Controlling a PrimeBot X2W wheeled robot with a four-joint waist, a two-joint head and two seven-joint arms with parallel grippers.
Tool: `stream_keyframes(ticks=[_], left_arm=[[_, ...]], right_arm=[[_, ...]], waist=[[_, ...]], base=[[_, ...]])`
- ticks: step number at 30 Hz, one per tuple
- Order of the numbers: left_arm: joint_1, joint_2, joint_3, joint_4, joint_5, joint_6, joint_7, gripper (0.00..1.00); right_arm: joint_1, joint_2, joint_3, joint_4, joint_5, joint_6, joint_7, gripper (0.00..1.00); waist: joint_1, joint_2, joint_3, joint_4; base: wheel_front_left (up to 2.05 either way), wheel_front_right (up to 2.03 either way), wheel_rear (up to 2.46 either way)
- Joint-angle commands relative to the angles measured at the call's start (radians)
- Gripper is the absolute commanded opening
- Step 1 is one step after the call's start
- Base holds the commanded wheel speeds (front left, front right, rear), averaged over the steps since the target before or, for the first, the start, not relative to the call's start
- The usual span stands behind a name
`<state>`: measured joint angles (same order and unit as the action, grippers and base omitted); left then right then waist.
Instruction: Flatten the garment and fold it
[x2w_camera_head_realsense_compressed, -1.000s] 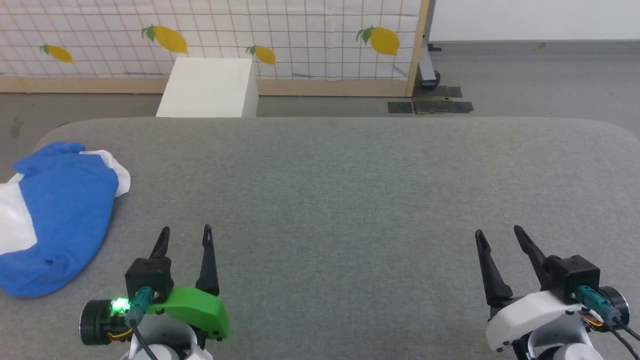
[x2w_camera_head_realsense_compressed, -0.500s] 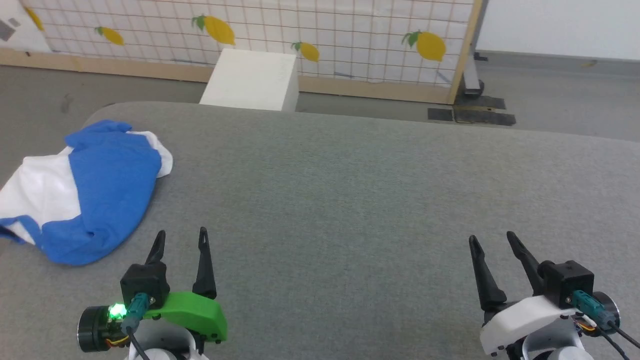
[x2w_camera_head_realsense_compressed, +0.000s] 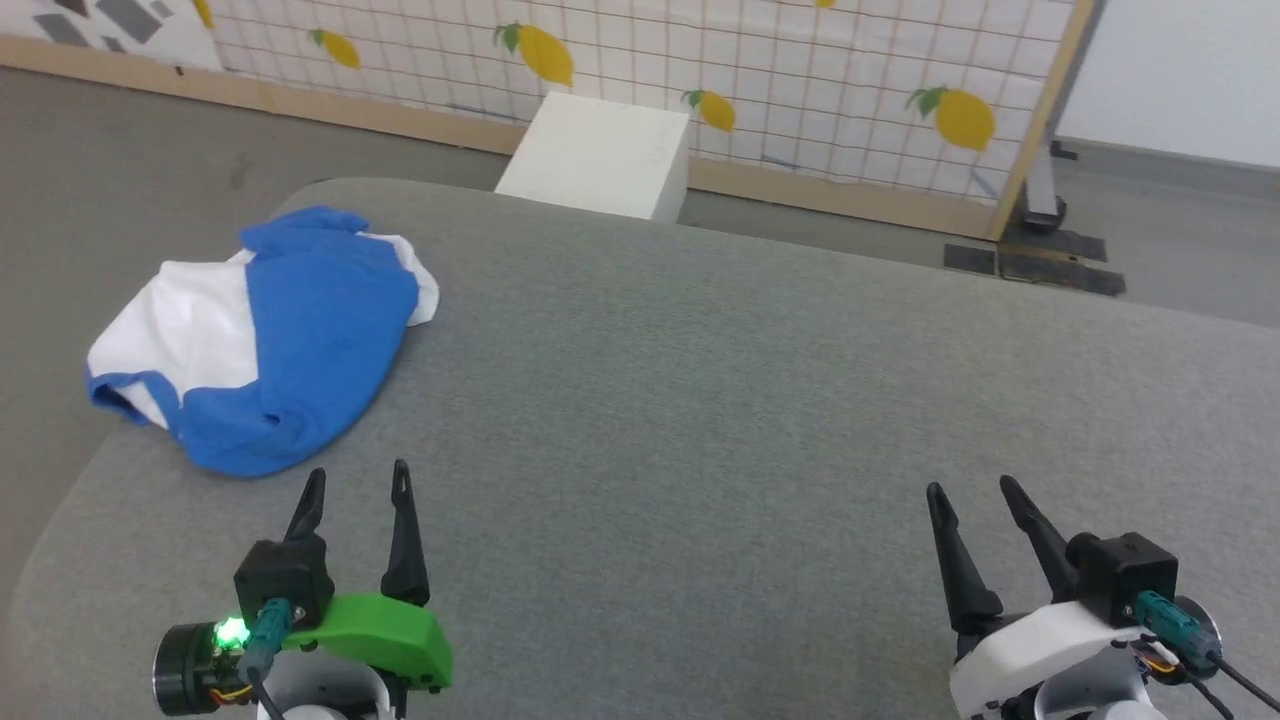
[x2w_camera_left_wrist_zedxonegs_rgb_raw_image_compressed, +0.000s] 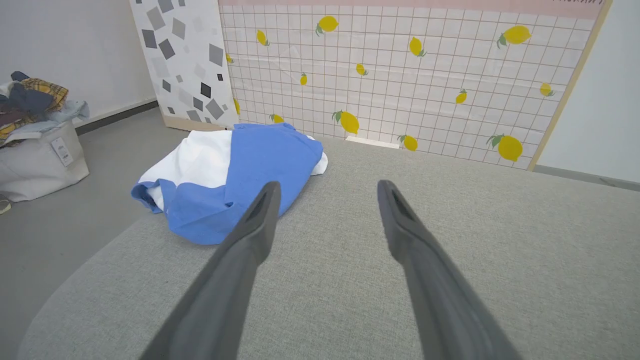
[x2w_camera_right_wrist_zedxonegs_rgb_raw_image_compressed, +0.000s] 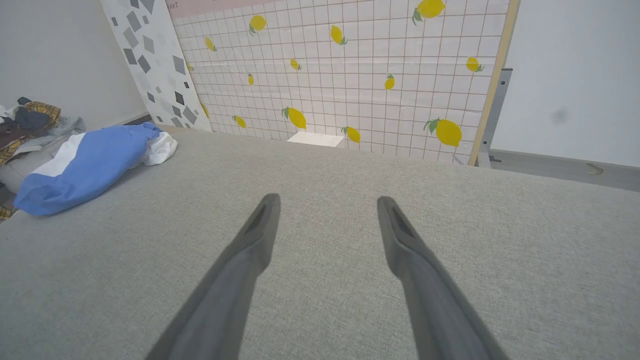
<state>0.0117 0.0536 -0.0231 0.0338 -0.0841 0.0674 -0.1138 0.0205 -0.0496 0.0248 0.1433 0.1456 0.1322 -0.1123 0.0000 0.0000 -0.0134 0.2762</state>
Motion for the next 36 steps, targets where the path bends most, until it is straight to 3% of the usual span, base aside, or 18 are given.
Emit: stream_keyframes(ticks=[1, 20, 36], left_arm=[[0.020, -0.002, 0.001, 0.002, -0.006, 0.009, -0.011, 1.00], [0.041, -0.002, -0.008, 0.010, -0.039, 0.046, -0.054, 1.00], [0.054, -0.003, -0.010, 0.007, -0.096, 0.090, -0.087, 1.00]], right_arm=[[0.000, 0.000, 0.004, 0.009, 0.015, -0.001, -0.011, 1.00], [-0.003, 0.000, 0.023, 0.066, 0.071, -0.001, -0.055, 1.00], [-0.008, 0.000, 0.037, 0.112, 0.113, -0.001, -0.081, 1.00]], waist=[[0.0000, 0.0000, -0.003, 0.027], [0.0000, 0.0000, -0.002, 0.153], [0.0000, 0.0000, 0.000, 0.219]], base=[[0.00, 0.00, 0.00], [0.00, 0.00, 0.00], [0.00, 0.00, 0.00]])
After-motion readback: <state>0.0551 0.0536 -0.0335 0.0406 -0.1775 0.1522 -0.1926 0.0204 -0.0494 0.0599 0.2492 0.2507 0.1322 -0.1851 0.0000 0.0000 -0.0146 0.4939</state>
